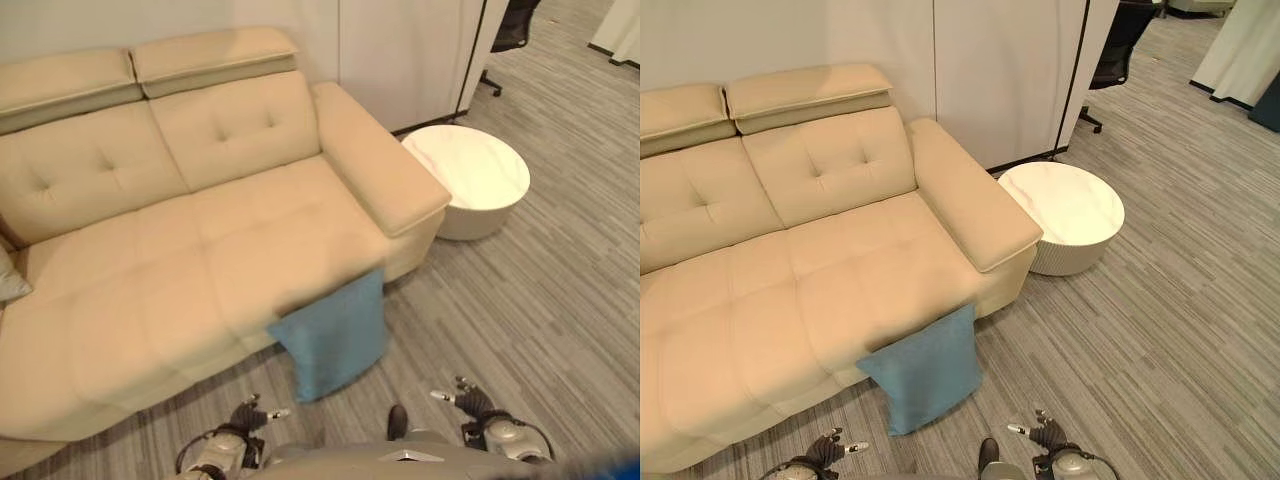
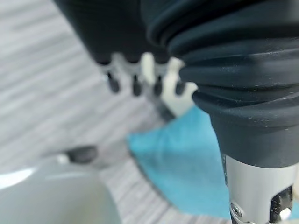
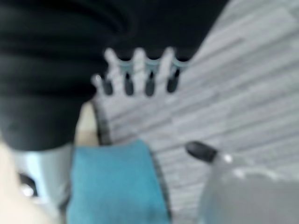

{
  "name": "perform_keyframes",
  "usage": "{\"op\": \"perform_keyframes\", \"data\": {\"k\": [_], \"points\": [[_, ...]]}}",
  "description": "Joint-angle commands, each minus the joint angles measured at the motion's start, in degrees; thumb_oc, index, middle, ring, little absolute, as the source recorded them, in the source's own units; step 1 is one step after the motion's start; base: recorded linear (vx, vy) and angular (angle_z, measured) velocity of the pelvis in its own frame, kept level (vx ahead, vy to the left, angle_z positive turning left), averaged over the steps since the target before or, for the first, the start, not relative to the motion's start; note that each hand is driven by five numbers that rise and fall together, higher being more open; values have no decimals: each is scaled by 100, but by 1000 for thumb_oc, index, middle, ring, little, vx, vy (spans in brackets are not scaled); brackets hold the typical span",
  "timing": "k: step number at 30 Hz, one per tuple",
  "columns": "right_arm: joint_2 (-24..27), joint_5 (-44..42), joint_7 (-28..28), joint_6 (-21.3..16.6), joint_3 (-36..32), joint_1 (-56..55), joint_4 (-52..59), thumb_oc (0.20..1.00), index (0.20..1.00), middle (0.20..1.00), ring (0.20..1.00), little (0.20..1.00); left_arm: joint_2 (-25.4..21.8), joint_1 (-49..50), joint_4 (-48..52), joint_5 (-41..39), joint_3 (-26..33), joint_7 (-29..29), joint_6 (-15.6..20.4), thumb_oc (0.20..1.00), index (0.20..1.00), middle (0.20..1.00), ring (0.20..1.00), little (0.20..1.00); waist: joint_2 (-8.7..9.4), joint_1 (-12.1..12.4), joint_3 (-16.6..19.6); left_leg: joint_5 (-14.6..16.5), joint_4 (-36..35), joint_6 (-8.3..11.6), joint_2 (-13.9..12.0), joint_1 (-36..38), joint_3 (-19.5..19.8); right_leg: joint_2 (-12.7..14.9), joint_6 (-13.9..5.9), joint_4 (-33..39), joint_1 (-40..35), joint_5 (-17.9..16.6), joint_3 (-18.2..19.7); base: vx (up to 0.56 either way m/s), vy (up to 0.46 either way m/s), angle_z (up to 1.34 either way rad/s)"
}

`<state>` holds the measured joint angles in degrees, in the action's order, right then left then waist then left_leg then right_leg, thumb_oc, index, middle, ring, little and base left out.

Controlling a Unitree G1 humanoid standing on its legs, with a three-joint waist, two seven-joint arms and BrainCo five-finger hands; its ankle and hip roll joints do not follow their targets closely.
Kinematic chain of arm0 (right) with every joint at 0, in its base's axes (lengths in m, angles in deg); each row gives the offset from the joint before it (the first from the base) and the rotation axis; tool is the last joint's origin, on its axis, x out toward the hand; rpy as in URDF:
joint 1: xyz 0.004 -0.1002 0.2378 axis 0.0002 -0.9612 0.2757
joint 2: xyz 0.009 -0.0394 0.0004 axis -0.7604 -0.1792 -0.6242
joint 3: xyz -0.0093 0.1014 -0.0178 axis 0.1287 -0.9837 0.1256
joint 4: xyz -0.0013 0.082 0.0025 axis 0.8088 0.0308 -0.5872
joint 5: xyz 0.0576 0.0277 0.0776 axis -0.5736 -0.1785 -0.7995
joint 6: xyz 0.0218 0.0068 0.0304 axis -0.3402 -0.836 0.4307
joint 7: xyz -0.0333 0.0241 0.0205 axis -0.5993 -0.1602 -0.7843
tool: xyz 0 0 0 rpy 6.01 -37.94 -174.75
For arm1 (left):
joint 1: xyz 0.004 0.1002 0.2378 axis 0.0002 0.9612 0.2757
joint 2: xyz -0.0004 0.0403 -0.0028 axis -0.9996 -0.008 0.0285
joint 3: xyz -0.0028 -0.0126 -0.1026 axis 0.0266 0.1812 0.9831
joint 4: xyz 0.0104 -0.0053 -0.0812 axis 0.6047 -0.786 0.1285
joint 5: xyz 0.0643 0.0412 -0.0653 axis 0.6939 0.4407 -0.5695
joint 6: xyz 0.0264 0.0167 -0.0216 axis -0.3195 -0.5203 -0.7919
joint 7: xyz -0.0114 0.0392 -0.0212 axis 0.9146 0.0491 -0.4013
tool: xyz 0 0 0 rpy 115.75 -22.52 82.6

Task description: Pick up all the scattered cushions and arrange them neatly on the sofa.

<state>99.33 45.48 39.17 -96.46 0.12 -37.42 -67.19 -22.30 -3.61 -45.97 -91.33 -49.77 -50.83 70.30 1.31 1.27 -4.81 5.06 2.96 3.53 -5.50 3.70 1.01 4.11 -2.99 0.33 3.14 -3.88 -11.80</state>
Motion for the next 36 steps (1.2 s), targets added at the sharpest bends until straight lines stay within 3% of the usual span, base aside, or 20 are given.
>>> {"op": "perform_keyframes", "data": {"k": [1, 3, 6, 8, 10, 11, 15, 17, 20, 22, 26, 27, 30, 36], "points": [[80, -30, 24, -197, 80, -6, 62, 1000, 1000, 1000, 1000, 1000, -85, -279, -86, -147, -15, -21, 107, 1000, 1000, 1000, 1000, 1000, 309, -47, -102, -351, 300, 190, 308, -531, -503, 303, -454, -428, -204, 361, -2, -76, -188, 104], [115, -98, 47, -216, 54, -24, 94, 1000, 1000, 1000, 1000, 1000, -70, -296, -21, -236, -17, 3, 115, 1000, 1000, 1000, 1000, 1000, 338, -94, -169, -378, 522, 214, 166, -713, -801, 286, -392, -354, -301, 422, -208, -86, -157, 145], [145, -206, 72, -230, -30, -80, 156, 1000, 1000, 1000, 1000, 1000, -62, -297, 43, -249, -46, -8, 92, 1000, 1000, 1000, 1000, 1000, 323, -313, -221, -523, 636, 206, -240, -809, -2140, 210, -350, -313, -510, 593, -575, -41, -101, 121], [139, -251, 74, -207, -80, -94, 129, 1000, 1000, 1000, 1000, 1000, -69, -292, 50, -183, -65, -33, 82, 1000, 1000, 1000, 1000, 1000, 300, -337, -224, -674, 450, 250, -291, -850, -2518, 145, -331, -228, -651, 650, -760, 42, -21, 126], [136, -245, 89, -212, -67, -78, 95, 1000, 1000, 1000, 1000, 1000, -77, -289, 37, -178, -57, -30, 89, 1000, 1000, 1000, 1000, 1000, 301, -278, -222, -762, 338, 256, -196, -933, -2399, 117, -334, -189, -683, 651, -820, 45, 4, 32], [104, -218, 88, -226, -14, -29, 78, 1000, 1000, 1000, 1000, 1000, -108, -245, -20, -197, -5, -25, 89, 1000, 1000, 1000, 1000, 1000, 322, -174, -215, -792, 350, 157, -76, -1055, -2161, 115, -297, -222, -618, 593, -830, 15, 15, 5], [30, -156, 56, -226, 60, -9, 81, 1000, 1000, 1000, 1000, 1000, -118, -108, -121, -215, 124, -22, 75, 1000, 1000, 1000, 1000, 1000, 324, -89, -164, -691, 224, 75, 84, -939, -1984, 194, -364, -417, -628, 671, -736, 145, 111, -1], [-5, -121, 20, -219, 73, 49, 153, 1000, 1000, 1000, 1000, 1000, -146, -30, -148, -222, 217, -23, 72, 1000, 1000, 1000, 1000, 1000, 293, -3, -148, -521, 191, -94, 202, -811, -1955, 420, -458, -1088, -437, 693, -640, 181, 216, -29], [-25, -77, 10, -212, 130, 134, 249, 1000, 1000, 1000, 1000, 1000, -203, -76, -91, -262, 236, -15, 79, 1000, 1000, 1000, 1000, 1000, 244, 7, -258, -380, 210, -265, 301, -648, -1901, 664, -621, -1960, -26, 377, -495, 100, 157, -44], [-41, -75, 1, -217, 168, 145, 299, 1000, 1000, 1000, 1000, 1000, -244, -123, -58, -244, 202, -17, 79, 1000, 1000, 1000, 1000, 1000, 197, -50, -296, -373, 142, -316, 341, -559, -1777, 545, -601, -2292, 211, 330, -151, 106, 92, -13], [-18, -68, -16, -220, 237, 149, 404, 1000, 1000, 1000, 1000, 1000, -248, -122, -4, -242, 179, 3, 112, 1000, 1000, 1000, 1000, 1000, 134, -74, -275, -396, -156, -290, 407, -368, -1665, 536, -532, -1896, 345, 365, -49, 113, 11, 0], [17, -51, -5, -231, 272, 188, 506, 1000, 1000, 1000, 1000, 1000, -252, -157, 35, -239, 155, 25, 131, 1000, 1000, 1000, 1000, 1000, 131, -95, -291, -411, -286, -229, 427, -282, -1618, 578, -561, -1345, 483, 224, 42, 168, -86, -1], [27, -49, 14, -245, 274, 201, 657, 1000, 1000, 1000, 1000, 1000, -253, -206, 28, -242, 177, 50, 152, 1000, 1000, 1000, 1000, 1000, 177, -179, -351, -344, -306, -136, 443, -151, -1486, 594, -652, -650, 715, -68, 267, 156, -117, 0], [50, 24, -9, -223, 324, 181, 634, 1000, 1000, 1000, 1000, 1000, -157, -113, -84, -232, 163, 36, 151, 1000, 1000, 1000, 1000, 1000, 215, -189, -249, -280, -230, -14, 382, -68, -1309, 502, -644, -485, 433, -63, 250, 160, -155, 41]]}}
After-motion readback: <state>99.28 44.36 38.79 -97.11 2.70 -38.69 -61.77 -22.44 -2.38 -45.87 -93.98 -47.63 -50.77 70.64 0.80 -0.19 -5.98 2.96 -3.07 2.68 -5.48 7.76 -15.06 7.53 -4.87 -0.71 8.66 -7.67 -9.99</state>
